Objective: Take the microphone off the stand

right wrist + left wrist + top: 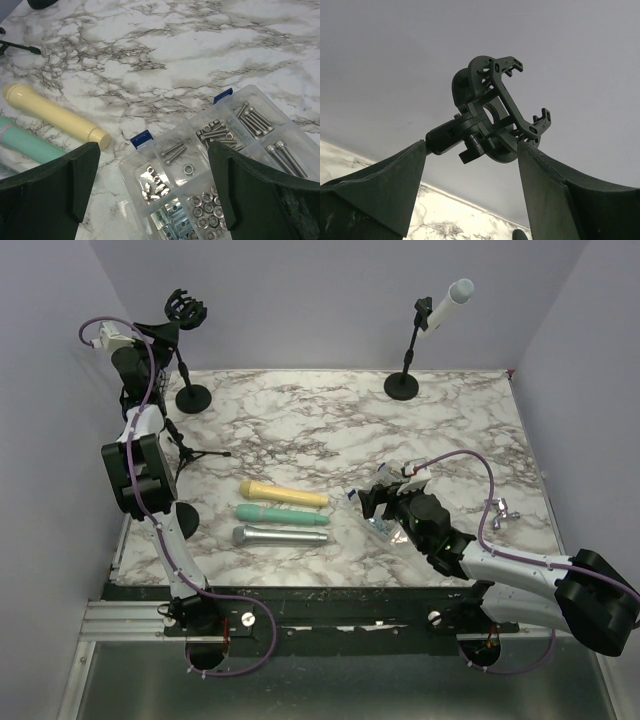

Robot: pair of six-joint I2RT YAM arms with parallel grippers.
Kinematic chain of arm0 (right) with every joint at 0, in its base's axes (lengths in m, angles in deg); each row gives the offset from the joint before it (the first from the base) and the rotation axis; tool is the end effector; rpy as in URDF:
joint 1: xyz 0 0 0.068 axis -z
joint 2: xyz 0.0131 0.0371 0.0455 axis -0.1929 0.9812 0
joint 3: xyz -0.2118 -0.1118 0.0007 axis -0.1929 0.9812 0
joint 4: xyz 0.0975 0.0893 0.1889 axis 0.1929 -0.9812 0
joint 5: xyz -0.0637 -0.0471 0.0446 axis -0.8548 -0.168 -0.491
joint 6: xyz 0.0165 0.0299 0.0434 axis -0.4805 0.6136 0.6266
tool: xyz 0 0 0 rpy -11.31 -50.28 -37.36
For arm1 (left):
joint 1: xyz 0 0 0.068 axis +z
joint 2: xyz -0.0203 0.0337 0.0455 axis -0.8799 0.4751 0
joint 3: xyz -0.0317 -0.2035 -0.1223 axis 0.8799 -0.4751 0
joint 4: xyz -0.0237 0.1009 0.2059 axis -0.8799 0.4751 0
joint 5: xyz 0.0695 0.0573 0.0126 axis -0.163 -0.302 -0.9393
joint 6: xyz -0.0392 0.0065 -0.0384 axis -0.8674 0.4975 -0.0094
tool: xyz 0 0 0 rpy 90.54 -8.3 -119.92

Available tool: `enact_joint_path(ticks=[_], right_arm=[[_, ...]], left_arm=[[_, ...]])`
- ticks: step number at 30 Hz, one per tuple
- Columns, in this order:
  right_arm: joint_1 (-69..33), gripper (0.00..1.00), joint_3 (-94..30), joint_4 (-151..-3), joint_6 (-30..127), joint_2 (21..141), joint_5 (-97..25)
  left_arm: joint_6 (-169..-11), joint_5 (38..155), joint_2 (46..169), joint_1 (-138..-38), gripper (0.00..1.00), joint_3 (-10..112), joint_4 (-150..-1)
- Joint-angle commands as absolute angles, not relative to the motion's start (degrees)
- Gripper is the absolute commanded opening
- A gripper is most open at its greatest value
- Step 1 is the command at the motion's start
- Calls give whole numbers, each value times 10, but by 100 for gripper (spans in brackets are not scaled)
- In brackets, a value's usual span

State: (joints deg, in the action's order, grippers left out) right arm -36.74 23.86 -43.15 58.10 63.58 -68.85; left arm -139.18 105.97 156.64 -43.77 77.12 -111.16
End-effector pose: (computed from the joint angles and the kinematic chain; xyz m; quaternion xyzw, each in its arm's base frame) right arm 0.1583 0.1513 0.1940 -0.0731 0.7633 0.1890 0.6134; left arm 0.4546 0.1345 0.2860 -0.3054 0.5577 -0.3708 0.6769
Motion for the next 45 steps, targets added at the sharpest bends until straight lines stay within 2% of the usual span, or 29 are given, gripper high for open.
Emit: enact_joint_path(ticks=[1,7,11,15,20,31,39,45], right_arm=[[-363,98,236,-416,574,633,-708],[-363,98,234,-416,574,640,-705],[-363,98,233,-414,575,642,-703],[-363,98,233,-413,575,643,-703],[-363,98,232,-414,575,646,-704],[-363,98,232,-411,575,655,-704],[-363,98,228,-408,576,669,-705],[-363,98,227,-407,575,670,-705]], left_arm=[[-1385,1058,1583,-443,74,788,-1113],[-1351,1046,1559,-446,65,763,-1102],[-1350,1032,1540,-447,62,749,-1072],[-1344,1032,1545,-446,65,764,-1050],[-1300,1035,1540,-449,63,761,-1053],[-1137,948,1531,-469,65,742,-1050],[-1076,889,1555,-483,70,777,-1044],[-1057,862,1590,-486,66,819,-1038]])
